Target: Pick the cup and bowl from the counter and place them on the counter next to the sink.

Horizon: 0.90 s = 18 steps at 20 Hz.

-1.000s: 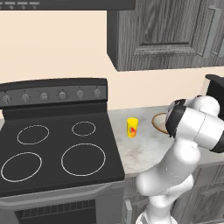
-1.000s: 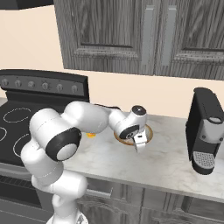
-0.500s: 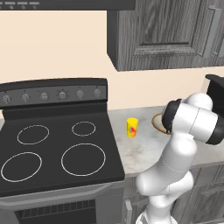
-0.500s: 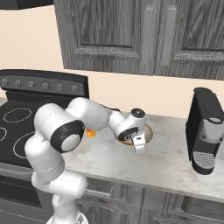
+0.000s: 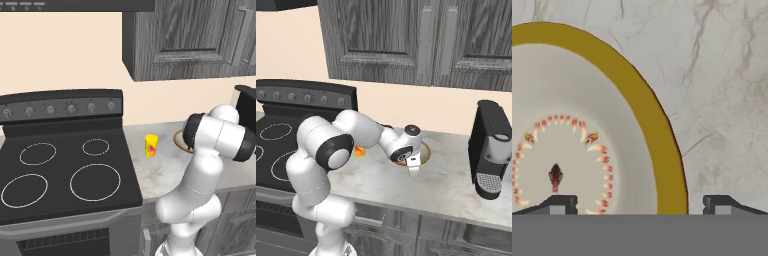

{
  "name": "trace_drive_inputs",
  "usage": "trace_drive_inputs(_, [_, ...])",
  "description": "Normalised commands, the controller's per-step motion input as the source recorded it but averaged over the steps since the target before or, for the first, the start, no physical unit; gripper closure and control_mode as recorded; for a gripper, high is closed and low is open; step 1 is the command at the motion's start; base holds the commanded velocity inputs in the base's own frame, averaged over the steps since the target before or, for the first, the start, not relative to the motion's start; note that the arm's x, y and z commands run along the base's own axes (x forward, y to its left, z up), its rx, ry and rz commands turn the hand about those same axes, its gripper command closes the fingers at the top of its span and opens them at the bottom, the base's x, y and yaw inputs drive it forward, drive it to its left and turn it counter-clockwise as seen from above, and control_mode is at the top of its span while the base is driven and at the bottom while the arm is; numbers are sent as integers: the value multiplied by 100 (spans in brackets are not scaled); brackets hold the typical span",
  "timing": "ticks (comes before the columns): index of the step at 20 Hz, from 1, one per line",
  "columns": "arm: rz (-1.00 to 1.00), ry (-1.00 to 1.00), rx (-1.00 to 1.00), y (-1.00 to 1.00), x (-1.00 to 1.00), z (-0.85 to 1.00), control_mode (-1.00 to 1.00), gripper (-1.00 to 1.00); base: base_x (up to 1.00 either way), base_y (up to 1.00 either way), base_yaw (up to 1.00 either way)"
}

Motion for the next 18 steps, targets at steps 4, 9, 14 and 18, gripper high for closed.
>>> trace_drive_inputs(4, [0, 0, 0, 0, 0, 0, -100, -100, 0, 0, 0])
trace_drive_inputs(9, [0, 0, 0, 0, 0, 0, -100, 100, 0, 0, 0])
trace_drive_inputs(14, [0, 0, 0, 0, 0, 0, -100, 100, 0, 0, 0])
trace_drive_inputs(18, [0, 0, 0, 0, 0, 0, -100, 100, 0, 0, 0])
